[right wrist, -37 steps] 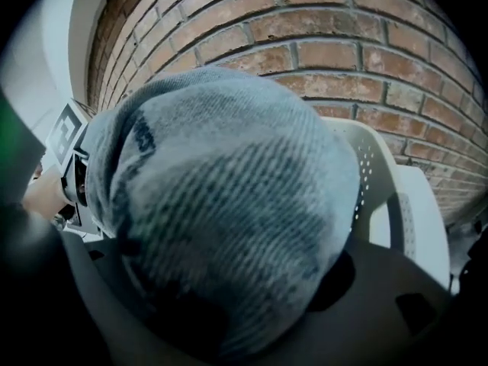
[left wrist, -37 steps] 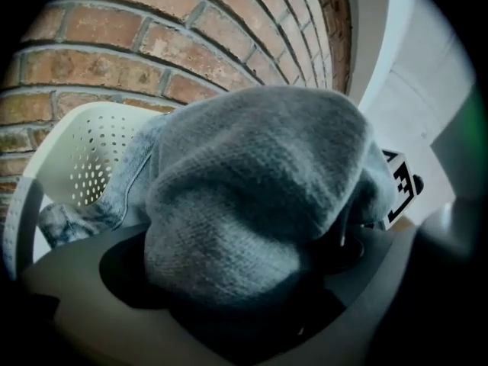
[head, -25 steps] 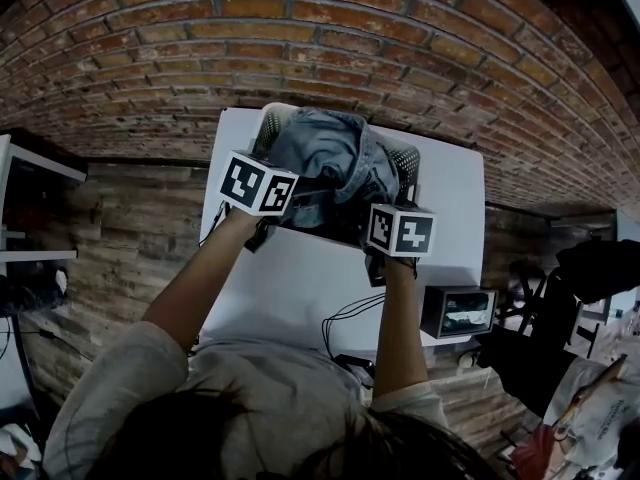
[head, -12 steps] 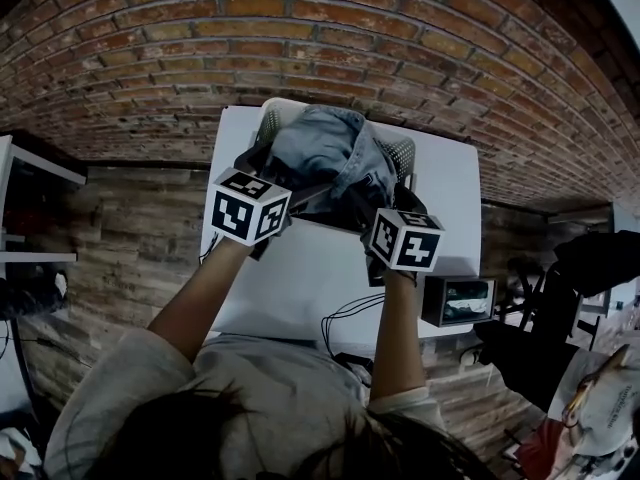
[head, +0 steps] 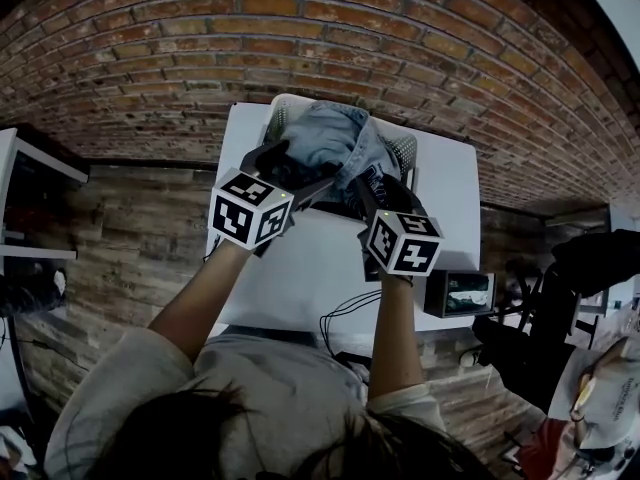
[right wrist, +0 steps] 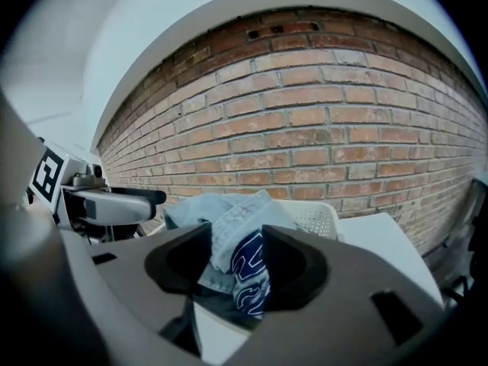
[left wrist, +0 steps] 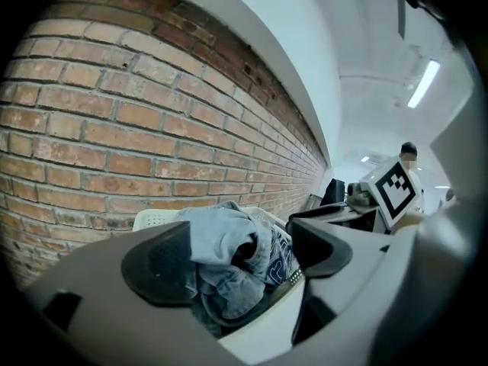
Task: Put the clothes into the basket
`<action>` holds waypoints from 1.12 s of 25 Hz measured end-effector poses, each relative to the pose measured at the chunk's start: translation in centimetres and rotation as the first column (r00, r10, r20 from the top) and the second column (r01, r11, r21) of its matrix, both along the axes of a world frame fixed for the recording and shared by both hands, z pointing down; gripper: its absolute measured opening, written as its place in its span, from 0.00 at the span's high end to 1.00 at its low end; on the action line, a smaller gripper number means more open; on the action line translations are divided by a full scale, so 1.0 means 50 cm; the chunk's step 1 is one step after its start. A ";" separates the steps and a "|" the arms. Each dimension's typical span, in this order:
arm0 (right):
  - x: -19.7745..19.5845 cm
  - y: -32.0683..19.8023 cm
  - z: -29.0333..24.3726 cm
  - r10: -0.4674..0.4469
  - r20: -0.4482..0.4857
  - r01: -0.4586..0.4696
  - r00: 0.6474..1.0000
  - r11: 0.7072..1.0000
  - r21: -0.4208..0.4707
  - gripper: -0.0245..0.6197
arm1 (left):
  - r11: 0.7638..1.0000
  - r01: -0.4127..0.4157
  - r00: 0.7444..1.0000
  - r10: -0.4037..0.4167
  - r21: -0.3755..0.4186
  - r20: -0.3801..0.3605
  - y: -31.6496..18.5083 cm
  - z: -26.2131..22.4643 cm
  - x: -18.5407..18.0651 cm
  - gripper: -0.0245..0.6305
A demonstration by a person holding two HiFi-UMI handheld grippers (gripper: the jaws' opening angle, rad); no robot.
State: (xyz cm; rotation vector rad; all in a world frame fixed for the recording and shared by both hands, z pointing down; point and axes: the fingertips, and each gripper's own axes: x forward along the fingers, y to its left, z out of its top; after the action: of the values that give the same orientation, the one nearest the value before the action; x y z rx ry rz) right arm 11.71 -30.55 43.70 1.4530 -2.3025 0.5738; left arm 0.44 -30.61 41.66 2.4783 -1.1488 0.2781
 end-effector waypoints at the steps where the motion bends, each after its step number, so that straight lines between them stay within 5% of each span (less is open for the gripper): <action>1: -0.003 0.005 -0.008 0.001 0.004 -0.001 1.000 1.000 0.021 0.69 | 1.000 0.002 1.000 -0.002 0.012 -0.007 0.006 -0.007 -0.002 0.40; 3: -0.008 0.014 -0.021 0.005 0.005 -0.006 1.000 0.999 0.053 0.77 | 0.999 0.011 1.000 -0.010 0.033 -0.016 0.017 -0.017 -0.006 0.61; 10: -0.053 0.057 -0.051 -0.055 0.003 0.055 0.998 0.994 0.090 0.91 | 0.998 -0.003 1.000 0.004 0.065 -0.017 0.054 -0.043 0.008 0.88; 15: -0.092 0.113 -0.106 -0.115 -0.035 0.120 0.993 0.976 0.183 0.95 | 0.994 -0.027 1.000 0.027 0.108 -0.002 0.109 -0.079 0.030 0.94; 22: -0.117 0.226 -0.194 -0.091 -0.080 0.112 0.993 0.939 0.326 0.95 | 0.973 -0.012 0.998 -0.003 0.229 0.067 0.222 -0.151 0.036 0.95; 28: -0.132 0.320 -0.253 -0.089 -0.074 0.111 0.993 0.918 0.380 0.95 | 0.958 -0.005 0.998 -0.011 0.285 0.057 0.319 -0.198 0.035 0.95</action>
State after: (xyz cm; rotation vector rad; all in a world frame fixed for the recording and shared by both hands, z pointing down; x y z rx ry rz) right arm 5.11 -14.52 31.06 1.4781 -2.5259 0.0469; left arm 2.21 -14.68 31.75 2.7330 -1.2965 0.1951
